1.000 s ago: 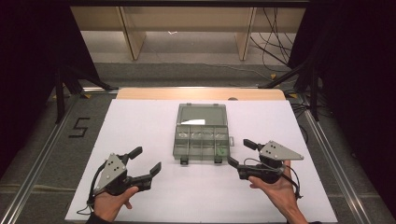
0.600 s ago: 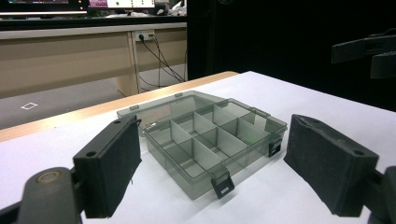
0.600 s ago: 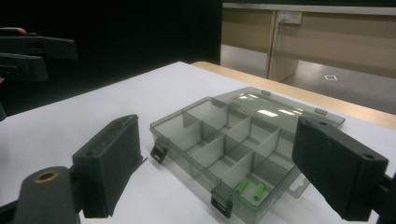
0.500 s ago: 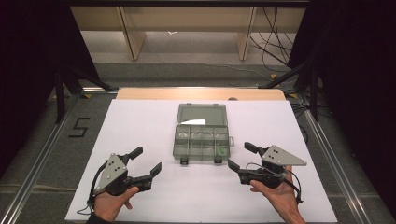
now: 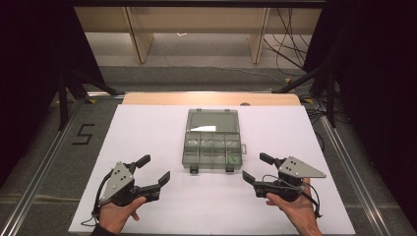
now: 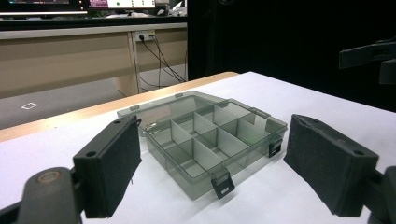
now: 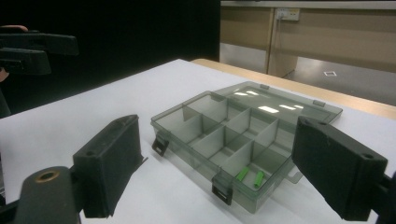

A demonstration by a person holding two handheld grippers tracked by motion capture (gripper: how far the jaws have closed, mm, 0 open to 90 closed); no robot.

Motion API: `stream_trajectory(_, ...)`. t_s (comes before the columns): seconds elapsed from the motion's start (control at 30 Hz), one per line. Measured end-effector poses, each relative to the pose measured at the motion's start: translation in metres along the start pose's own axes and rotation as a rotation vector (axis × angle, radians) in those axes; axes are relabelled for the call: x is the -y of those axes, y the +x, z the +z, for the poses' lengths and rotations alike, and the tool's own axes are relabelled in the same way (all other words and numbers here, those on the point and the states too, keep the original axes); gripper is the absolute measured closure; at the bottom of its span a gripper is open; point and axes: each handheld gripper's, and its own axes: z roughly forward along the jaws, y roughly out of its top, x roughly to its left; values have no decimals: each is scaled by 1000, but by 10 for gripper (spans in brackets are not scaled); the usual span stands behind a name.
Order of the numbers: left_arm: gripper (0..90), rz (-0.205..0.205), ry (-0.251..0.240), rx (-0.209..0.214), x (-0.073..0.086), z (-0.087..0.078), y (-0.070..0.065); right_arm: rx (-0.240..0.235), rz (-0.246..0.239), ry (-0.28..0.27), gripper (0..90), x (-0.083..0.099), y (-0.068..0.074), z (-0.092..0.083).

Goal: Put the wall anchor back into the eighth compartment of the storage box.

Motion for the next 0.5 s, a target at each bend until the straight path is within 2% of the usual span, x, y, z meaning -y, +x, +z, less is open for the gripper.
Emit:
stream_trajectory(0.4, 173, 4, 0, -1, 0, 0, 0, -6, 7, 8, 165, 2, 2, -3)
stream_trajectory(0.43, 173, 6, 1, -1, 0, 0, 0, -8, 11, -8, 166, 3, 2, -3)
stream_trajectory(0.5, 172, 7, 1, 0, 0, 0, 0, 0, 5, 5, 165, 3, 2, -5)
